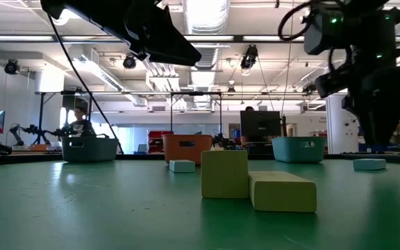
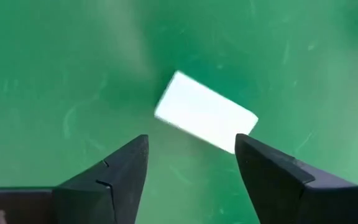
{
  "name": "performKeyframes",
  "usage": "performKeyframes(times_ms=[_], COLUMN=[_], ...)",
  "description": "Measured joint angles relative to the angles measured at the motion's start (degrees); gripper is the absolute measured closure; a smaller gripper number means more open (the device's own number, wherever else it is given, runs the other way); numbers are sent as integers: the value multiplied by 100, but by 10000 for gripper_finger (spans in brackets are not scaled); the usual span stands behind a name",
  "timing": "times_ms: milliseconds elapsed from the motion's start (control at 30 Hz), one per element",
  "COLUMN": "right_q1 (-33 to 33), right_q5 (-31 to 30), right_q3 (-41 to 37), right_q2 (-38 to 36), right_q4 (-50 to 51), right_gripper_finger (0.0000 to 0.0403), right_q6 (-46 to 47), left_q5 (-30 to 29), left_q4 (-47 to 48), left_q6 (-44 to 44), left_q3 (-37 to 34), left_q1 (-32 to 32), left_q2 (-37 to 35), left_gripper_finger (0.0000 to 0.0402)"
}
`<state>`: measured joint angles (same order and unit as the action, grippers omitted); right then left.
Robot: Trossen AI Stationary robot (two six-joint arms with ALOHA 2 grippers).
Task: Sort & place blocks by color
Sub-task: Put the light blue wooden block into the gray bin
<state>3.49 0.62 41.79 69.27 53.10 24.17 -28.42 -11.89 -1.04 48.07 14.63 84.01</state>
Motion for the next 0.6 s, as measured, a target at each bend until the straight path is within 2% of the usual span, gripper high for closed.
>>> performKeyframes(times_ms=[67,167,367,600], right_q1=[-9,0,0,18], right_q5=[39,135,-85,-180], right_q3=[177,469,886,987], right_q2=[243,543,1091,1984], right_q4=[158,417,641,637], right_gripper_finger=[167,166,170,176], right_q6=[231,92,-1192,-2512], left_q5=[0,0,0,2], left_q4=[-9,-9,6,-32], left_q6=[0,9,52,339], left_q3=[-1,-6,-70,-109], left_q1=[0,0,0,0], left_q2=[-35,-67,-153,-245], left_gripper_finger=[171,171,171,171])
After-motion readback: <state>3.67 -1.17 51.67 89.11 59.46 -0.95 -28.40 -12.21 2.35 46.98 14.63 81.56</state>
